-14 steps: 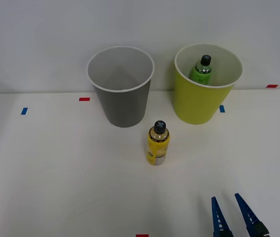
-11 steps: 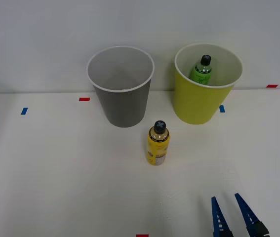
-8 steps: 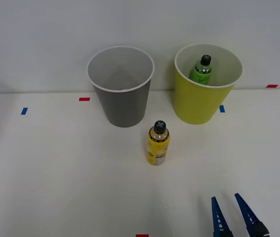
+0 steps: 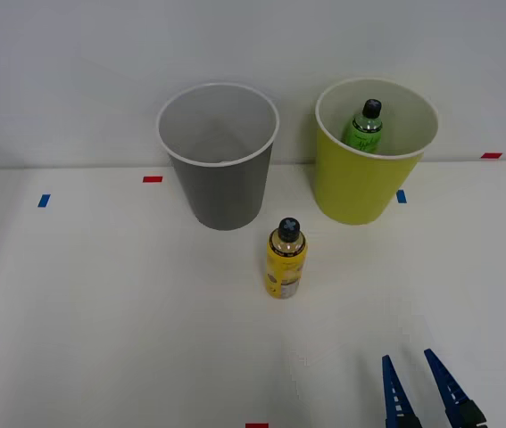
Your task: Put cans in the gray bin, plastic bottles in the light green bin
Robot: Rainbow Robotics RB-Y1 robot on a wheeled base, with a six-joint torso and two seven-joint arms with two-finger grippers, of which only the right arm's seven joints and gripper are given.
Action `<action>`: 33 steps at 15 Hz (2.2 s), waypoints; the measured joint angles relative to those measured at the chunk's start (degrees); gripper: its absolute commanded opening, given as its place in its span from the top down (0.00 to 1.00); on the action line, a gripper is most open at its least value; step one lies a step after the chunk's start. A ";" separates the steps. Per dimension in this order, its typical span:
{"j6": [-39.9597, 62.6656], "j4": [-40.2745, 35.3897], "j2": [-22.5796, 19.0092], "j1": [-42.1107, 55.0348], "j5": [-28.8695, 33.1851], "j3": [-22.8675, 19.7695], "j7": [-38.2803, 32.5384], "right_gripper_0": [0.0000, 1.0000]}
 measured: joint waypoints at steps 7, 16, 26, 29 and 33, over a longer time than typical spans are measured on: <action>0.00 0.00 0.00 0.00 0.00 0.00 0.00 0.33; 0.00 0.00 0.00 0.00 0.00 0.00 0.00 0.33; -0.02 2.54 -6.35 -0.94 -6.75 5.76 1.10 0.33; -0.08 0.39 -11.88 -2.23 -8.30 9.90 3.27 0.33; 0.13 0.13 -16.95 -5.77 -15.42 14.46 18.43 0.12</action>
